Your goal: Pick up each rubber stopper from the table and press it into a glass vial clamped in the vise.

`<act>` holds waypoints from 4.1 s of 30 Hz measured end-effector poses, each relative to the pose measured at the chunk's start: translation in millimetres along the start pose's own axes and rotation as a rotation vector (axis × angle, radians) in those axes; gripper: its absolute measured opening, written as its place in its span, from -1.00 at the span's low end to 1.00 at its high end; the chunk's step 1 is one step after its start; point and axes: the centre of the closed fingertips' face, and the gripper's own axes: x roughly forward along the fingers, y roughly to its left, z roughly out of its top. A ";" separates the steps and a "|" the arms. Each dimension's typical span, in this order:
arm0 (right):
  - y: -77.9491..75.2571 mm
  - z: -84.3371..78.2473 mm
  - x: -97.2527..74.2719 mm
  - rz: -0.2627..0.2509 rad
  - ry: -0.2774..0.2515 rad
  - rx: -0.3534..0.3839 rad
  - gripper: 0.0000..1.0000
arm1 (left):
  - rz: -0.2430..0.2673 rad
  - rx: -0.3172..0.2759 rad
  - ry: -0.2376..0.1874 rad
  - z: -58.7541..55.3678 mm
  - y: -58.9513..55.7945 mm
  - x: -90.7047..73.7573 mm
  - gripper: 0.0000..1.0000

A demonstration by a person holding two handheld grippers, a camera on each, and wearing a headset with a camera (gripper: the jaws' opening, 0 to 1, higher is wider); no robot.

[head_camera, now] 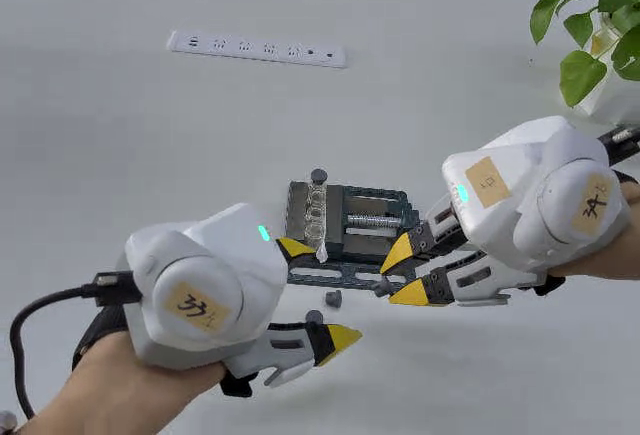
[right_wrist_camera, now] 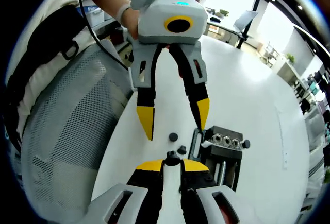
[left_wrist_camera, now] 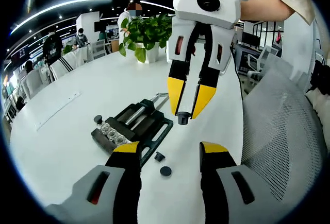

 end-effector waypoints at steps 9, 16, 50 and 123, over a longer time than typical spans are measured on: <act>1.8 4.2 -0.3 0.020 0.056 -0.107 -0.86 | -0.089 -0.050 -0.021 15.6 -15.7 6.0 -0.62; 4.6 5.8 2.1 0.040 0.080 -0.163 -0.86 | -0.116 -0.053 -0.024 17.2 -20.4 8.3 -0.77; 0.5 16.3 -10.5 0.080 0.048 -0.126 -0.74 | -0.101 0.037 -0.084 25.4 -22.0 -0.8 -0.92; 4.1 26.2 -25.3 0.142 0.015 -0.023 -0.88 | -0.081 0.027 -0.257 48.7 -27.0 -12.5 -0.94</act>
